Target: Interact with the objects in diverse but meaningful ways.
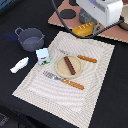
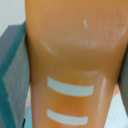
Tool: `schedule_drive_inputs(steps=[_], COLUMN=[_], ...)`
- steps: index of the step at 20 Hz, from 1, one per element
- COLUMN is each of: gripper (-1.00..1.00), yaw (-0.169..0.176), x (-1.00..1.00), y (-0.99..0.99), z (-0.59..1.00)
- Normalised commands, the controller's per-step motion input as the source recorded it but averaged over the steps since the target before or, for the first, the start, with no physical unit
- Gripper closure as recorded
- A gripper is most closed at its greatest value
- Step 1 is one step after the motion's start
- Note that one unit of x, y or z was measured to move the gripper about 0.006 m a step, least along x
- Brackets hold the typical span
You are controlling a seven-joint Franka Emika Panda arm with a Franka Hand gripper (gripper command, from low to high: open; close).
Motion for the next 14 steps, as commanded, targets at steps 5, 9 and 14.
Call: schedule_drive_inputs(steps=[5, 9, 14], gripper=[1.00, 1.00, 1.00], yaw=[0.000, 0.000, 0.000], x=[0.19, 0.16, 0.11], y=[-1.00, -1.00, -1.00], z=[0.11, 0.04, 0.00])
